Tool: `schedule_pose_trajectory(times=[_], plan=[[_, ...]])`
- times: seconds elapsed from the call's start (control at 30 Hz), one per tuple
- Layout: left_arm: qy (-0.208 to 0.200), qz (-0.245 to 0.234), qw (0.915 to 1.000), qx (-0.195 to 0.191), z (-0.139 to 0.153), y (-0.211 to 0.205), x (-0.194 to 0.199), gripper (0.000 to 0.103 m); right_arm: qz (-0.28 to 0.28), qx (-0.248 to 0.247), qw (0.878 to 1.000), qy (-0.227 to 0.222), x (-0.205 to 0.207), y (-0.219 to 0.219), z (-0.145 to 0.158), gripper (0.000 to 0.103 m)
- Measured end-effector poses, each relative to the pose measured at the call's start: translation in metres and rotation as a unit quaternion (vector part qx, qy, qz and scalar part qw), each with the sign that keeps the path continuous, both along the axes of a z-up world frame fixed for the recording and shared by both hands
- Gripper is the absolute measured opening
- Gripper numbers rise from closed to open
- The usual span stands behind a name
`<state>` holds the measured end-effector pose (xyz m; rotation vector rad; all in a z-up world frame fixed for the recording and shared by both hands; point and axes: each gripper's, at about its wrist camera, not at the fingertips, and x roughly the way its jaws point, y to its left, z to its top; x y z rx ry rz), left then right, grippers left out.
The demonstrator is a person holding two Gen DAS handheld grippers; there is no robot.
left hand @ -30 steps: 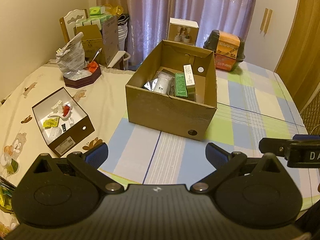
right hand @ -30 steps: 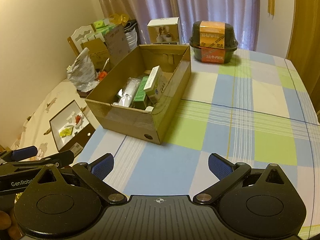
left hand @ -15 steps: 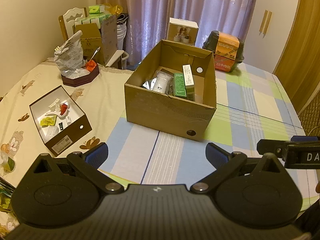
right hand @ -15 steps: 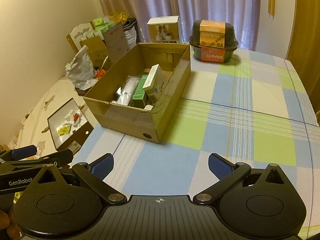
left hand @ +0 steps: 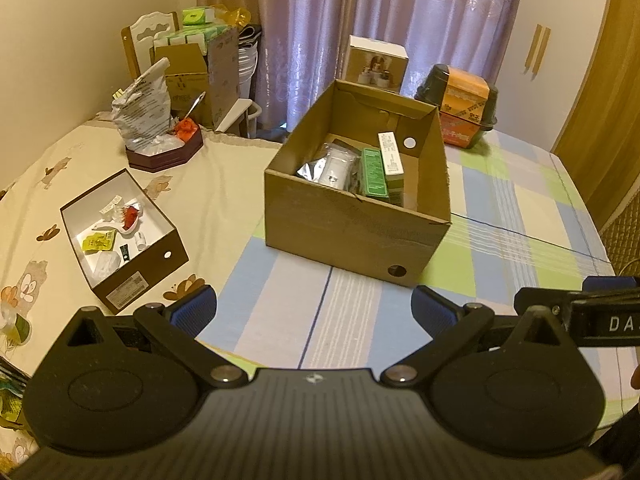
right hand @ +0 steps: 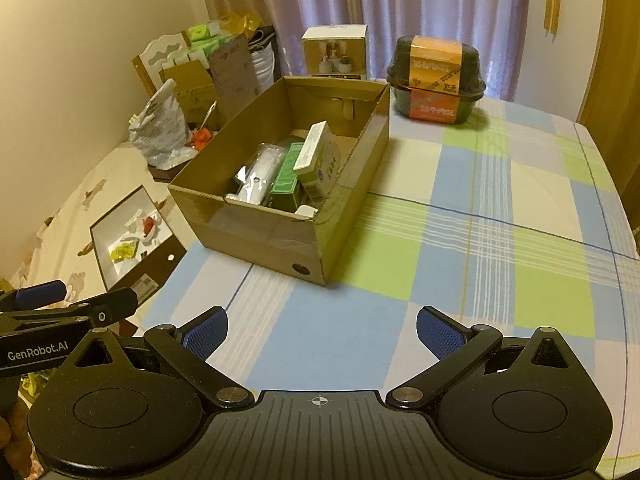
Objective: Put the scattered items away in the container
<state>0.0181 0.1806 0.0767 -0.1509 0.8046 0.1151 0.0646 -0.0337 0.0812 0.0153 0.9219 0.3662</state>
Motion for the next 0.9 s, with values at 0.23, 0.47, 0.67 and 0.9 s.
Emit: schedule_pose_trajectory(times=[0.23,0.47,0.67,0.9], plan=[[-0.001,0.003,1.0000,-0.007,-0.0013,0.0066,-0.0005,0.102,0.006,-0.005,1.000,-0.002,-0.0016,0.0072,-0.0004,0.103],[-0.002,0.004,1.0000,-0.005,-0.0021,0.0070,-0.0007,0.102,0.007,-0.005,1.000,-0.003,-0.0015,0.0089,-0.0013,0.103],[0.001,0.002,1.0000,-0.004,-0.0041,0.0065,-0.0002,0.102,0.006,-0.003,1.000,-0.001,-0.0009,0.0066,-0.0018,0.103],[-0.011,0.002,0.9999,-0.002,-0.0030,0.0019,-0.0042,0.102,0.005,0.002,1.000,0.003,-0.0015,0.0021,-0.0031,0.103]])
